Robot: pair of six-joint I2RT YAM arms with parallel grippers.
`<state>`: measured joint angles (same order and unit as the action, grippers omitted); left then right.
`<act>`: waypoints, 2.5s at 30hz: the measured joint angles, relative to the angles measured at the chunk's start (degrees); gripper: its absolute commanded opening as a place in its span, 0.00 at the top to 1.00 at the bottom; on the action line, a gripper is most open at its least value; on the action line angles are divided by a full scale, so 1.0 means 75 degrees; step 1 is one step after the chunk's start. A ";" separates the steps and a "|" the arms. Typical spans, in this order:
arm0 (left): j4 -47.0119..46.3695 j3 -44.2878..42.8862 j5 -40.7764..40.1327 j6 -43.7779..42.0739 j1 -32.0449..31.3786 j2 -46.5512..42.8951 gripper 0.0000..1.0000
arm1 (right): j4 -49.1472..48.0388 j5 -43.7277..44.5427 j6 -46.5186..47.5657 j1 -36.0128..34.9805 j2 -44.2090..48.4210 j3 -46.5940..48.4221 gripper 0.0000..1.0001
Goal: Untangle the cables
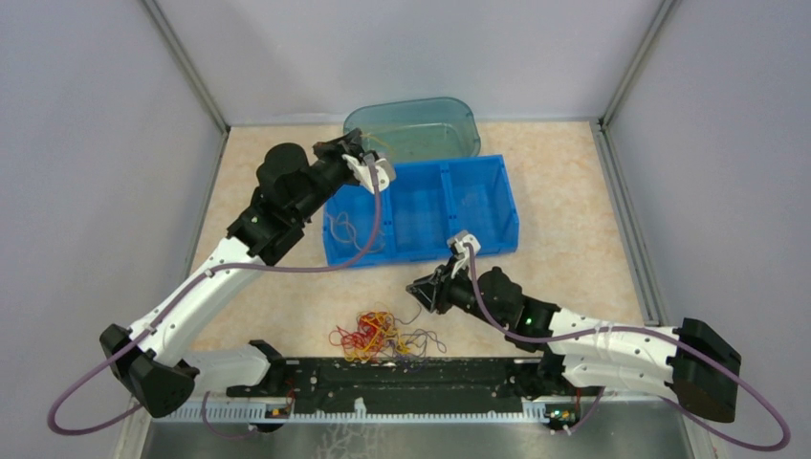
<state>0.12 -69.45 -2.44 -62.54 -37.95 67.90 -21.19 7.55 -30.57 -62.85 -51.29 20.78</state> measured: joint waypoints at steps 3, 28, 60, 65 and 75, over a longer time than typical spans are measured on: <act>0.0385 0.0055 0.0003 0.0644 0.0017 -0.0041 1.00 | 0.0029 0.0035 -0.0076 0.0000 0.0012 -0.0073 0.70; 0.1422 0.1326 -0.1192 0.2005 0.0493 0.1195 1.00 | 0.0396 0.0254 -0.0224 0.0000 0.0233 -0.0087 0.68; 0.4412 -0.0344 0.2690 0.3112 0.1833 0.0466 0.14 | 0.1000 -0.0962 0.1510 -0.0941 -0.1419 0.0755 0.42; 0.4873 0.0114 0.3229 0.3080 0.1833 -0.0423 0.14 | 0.1075 -0.1390 0.2267 -0.1378 -0.2626 0.1346 0.46; 0.4899 0.0303 0.3287 0.3048 0.1862 -0.0766 0.16 | 0.1926 -0.0189 0.2279 -0.1090 -0.4211 0.1982 0.86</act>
<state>36.86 -67.18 22.22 -39.68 -23.99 62.15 -6.74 6.13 -13.47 -71.02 -82.87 35.64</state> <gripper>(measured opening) 0.844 0.155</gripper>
